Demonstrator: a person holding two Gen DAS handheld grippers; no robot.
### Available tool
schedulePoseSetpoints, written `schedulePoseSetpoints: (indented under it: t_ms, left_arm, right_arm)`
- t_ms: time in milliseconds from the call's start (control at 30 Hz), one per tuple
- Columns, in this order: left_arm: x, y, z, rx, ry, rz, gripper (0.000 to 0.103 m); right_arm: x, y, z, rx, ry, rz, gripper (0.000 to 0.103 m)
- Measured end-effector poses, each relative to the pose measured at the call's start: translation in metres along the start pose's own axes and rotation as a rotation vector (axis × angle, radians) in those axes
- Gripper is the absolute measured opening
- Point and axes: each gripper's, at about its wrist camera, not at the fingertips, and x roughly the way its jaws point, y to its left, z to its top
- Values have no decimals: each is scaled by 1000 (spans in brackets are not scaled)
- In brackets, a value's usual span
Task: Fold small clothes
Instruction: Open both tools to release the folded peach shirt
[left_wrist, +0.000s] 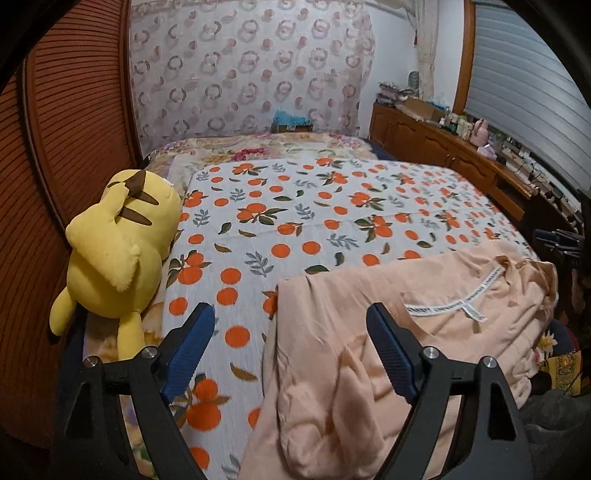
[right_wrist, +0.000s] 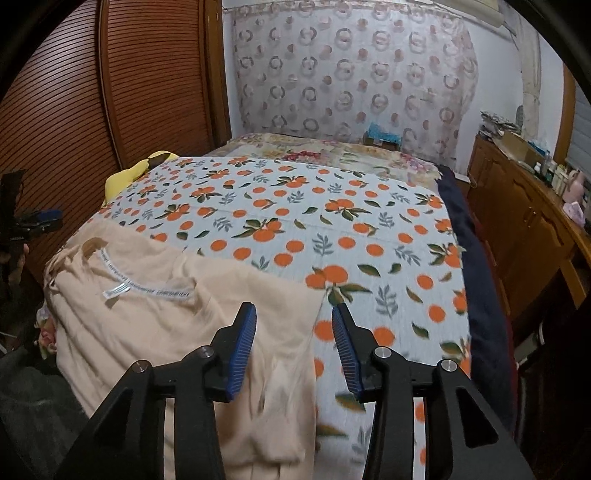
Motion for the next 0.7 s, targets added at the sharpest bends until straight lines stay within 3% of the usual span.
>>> schedulePoseSetpoints:
  t_ms: [167, 467, 700]
  left_arm:
    - [24, 4, 9, -7, 30, 0, 85]
    - [51, 11, 10, -23, 81, -6, 84]
    - [58, 15, 5, -52, 112, -68, 58]
  right_arm:
    - [29, -6, 4, 20, 4, -27, 52]
    - [67, -19, 3, 72, 90, 21, 55]
    - [76, -22, 2, 92, 116, 44, 56]
